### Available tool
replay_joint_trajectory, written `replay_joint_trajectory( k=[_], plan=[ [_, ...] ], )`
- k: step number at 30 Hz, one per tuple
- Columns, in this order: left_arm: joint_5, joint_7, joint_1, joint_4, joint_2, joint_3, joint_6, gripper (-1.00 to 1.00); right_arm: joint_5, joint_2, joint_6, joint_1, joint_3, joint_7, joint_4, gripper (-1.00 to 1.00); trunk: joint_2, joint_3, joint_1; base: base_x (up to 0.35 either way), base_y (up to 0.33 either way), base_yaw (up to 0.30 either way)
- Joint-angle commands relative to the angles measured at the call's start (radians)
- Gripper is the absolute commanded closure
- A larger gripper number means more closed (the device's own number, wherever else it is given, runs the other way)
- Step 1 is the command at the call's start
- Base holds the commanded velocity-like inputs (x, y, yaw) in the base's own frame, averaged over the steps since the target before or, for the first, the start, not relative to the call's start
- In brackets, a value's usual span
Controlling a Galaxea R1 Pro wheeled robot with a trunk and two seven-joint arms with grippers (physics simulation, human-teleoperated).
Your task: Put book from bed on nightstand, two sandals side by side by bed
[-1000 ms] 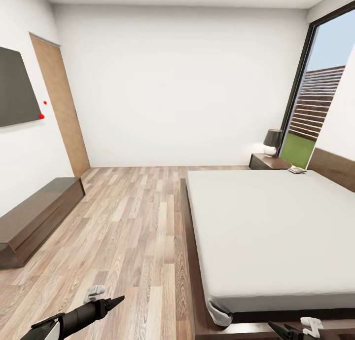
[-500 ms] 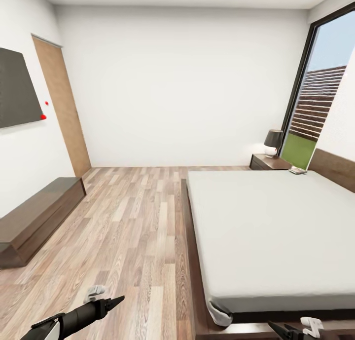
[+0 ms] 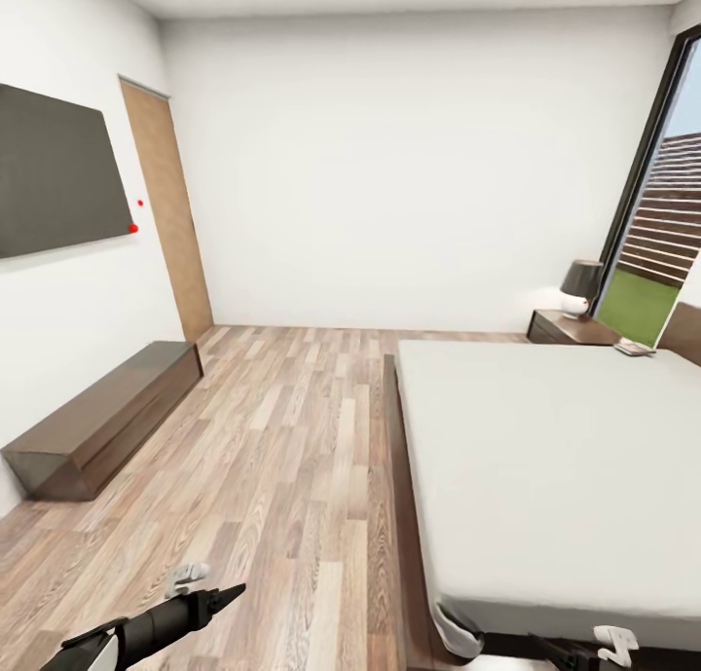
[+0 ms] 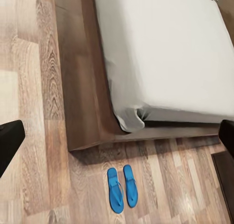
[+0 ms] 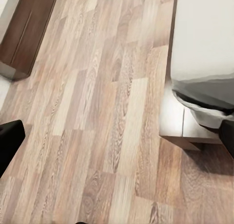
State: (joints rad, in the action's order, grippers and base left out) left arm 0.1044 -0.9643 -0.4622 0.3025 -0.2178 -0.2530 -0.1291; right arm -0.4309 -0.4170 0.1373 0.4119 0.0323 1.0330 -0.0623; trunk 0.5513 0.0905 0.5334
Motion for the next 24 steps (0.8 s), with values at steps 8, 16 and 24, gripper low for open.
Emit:
replay_joint_trajectory(
  k=[8,16,24],
  plan=[
    [0.006,-0.004,-0.001,-0.002,0.000,-0.001,-0.010,-1.00,0.004,0.000,0.007,0.001,0.003,0.002,0.001,-1.00,0.002,0.002,0.000,0.000,0.000,0.224],
    [0.006,-0.004,-0.001,-0.002,0.000,-0.001,-0.010,-1.00,0.004,0.000,0.007,0.001,0.003,0.002,0.001,-1.00,0.002,0.002,0.000,0.000,0.000,0.217],
    [0.006,-0.003,-0.001,-0.002,0.000,0.000,-0.010,-1.00,0.004,0.000,0.007,0.001,0.003,0.003,0.001,-1.00,0.002,0.002,0.000,0.000,0.000,0.215]
  ],
)
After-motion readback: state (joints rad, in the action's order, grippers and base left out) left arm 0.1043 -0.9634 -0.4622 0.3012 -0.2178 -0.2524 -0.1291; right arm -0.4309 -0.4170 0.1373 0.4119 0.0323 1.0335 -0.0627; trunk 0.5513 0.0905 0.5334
